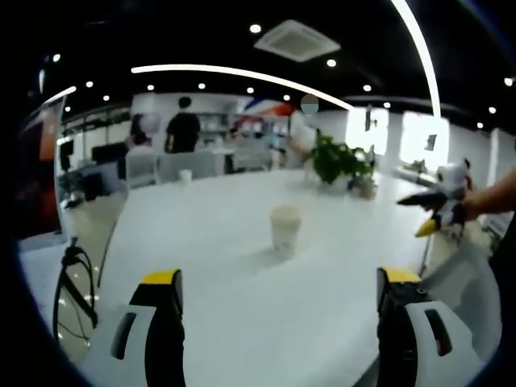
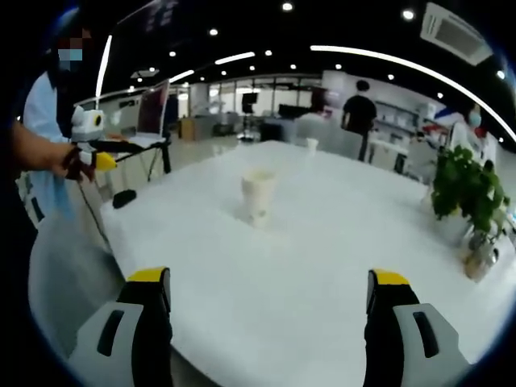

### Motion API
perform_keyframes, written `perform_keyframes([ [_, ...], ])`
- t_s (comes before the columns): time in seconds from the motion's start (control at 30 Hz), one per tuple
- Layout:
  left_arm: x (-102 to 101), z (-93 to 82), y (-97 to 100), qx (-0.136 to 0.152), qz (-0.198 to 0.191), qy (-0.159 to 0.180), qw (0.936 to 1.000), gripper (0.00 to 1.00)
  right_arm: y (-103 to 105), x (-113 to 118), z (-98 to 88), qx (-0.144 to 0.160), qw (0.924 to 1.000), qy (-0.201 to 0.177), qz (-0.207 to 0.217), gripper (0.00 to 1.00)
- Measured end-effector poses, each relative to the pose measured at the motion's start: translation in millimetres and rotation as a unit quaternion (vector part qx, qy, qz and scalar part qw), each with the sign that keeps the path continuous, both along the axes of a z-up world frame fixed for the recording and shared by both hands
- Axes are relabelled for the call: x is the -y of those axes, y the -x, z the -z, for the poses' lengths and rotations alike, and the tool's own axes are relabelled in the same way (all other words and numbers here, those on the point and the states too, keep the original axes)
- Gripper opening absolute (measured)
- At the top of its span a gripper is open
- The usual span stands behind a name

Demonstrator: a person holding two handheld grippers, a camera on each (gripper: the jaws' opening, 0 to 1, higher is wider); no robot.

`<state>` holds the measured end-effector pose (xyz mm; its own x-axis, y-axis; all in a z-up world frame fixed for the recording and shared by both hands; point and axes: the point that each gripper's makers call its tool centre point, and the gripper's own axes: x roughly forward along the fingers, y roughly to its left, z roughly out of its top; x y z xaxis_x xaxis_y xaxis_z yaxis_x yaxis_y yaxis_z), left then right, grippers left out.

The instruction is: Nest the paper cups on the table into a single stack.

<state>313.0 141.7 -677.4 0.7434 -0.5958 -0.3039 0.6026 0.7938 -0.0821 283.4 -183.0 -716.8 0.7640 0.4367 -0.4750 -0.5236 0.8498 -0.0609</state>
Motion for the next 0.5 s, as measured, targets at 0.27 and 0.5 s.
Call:
perform_keyframes([
  [0.27,-2.5,2.0,-3.5,-0.008,-0.003,-0.004,1.0000,0.98,-2.5,1.5,3.5,-0.008,0.9999,-0.005,0.005,1.00],
  [0.5,-3.9,6.2,-5.6,-0.020,-0.003,-0.010,0.9997,0.98,-6.7,0.6,5.5,-0.013,0.9999,-0.008,0.006,1.00],
])
